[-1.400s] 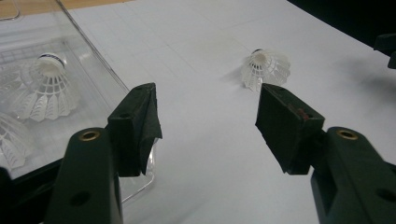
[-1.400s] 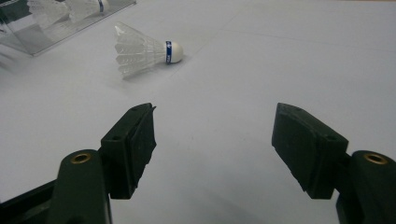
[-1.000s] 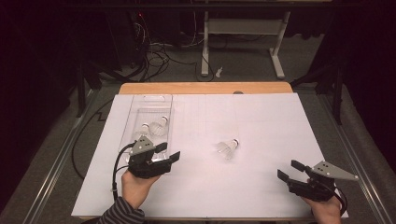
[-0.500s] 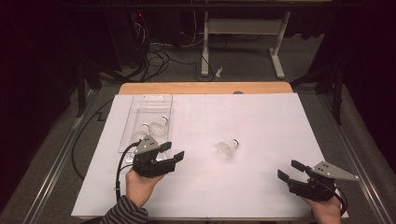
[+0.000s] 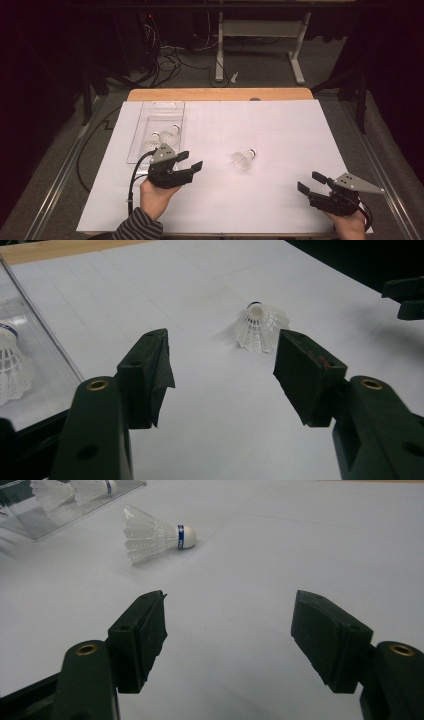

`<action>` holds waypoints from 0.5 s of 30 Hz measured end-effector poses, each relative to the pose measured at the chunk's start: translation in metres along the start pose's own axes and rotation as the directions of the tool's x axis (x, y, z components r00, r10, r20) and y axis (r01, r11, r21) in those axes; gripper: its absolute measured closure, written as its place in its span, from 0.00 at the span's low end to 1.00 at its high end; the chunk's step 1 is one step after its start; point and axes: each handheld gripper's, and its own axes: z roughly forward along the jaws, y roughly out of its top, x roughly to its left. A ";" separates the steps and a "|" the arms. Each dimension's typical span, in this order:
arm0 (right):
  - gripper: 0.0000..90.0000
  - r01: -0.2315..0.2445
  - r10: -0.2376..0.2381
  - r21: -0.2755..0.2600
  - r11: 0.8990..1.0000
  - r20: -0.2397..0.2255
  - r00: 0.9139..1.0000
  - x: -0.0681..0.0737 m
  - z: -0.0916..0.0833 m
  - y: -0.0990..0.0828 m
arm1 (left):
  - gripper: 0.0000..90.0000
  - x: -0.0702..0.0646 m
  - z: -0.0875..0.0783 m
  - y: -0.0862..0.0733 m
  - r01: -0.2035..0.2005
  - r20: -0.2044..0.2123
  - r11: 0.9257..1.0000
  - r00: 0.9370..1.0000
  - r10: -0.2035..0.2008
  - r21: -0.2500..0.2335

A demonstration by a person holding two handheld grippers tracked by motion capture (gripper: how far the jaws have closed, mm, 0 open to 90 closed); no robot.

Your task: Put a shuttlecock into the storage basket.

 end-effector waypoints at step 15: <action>0.34 0.000 0.000 0.000 1.000 0.000 1.000 0.000 0.000 0.000 | 0.45 -0.003 0.008 0.004 -0.008 0.008 1.000 1.000 0.008 0.003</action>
